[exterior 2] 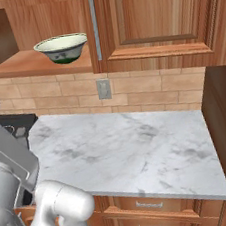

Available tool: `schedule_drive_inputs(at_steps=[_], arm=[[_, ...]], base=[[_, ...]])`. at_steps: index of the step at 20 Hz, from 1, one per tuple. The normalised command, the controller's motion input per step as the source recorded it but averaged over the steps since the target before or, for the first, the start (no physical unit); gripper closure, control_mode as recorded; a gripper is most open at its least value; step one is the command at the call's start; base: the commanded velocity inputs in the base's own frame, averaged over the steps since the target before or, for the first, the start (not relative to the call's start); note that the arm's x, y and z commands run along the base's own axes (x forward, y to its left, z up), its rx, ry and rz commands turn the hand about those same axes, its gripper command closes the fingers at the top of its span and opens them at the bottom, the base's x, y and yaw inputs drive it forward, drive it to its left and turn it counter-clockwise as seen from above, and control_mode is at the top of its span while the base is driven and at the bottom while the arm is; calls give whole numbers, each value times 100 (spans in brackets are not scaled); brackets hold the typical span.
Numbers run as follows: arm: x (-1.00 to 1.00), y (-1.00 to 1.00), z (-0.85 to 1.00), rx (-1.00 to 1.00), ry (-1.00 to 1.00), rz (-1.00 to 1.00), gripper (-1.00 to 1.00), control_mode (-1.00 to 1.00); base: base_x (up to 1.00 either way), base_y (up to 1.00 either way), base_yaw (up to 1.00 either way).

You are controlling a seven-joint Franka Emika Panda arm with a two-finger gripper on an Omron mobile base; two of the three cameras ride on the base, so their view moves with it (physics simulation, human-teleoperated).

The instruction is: Open the cabinet. Pick the bowls from the counter and place them in the cabinet. Then close the cabinet.

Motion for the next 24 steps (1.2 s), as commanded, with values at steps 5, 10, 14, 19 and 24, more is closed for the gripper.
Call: schedule_drive_inputs(at_steps=[5, 10, 14, 19, 24], arm=[[0, 94, -30, 4, -7, -4, -100, -100], [-1, 97, -32, 0, -3, -7, -100, -100], [-16, 79, -32, 4, -8, -12, -100, -100], [-28, 66, -13, 5, -15, -15, -100, -100], [-31, 74, -8, 0, -19, -16, -100, -100]], base=[[0, 0, 0], [0, 0, 0], [0, 0, 0], [0, 0, 0], [0, 0, 0]])
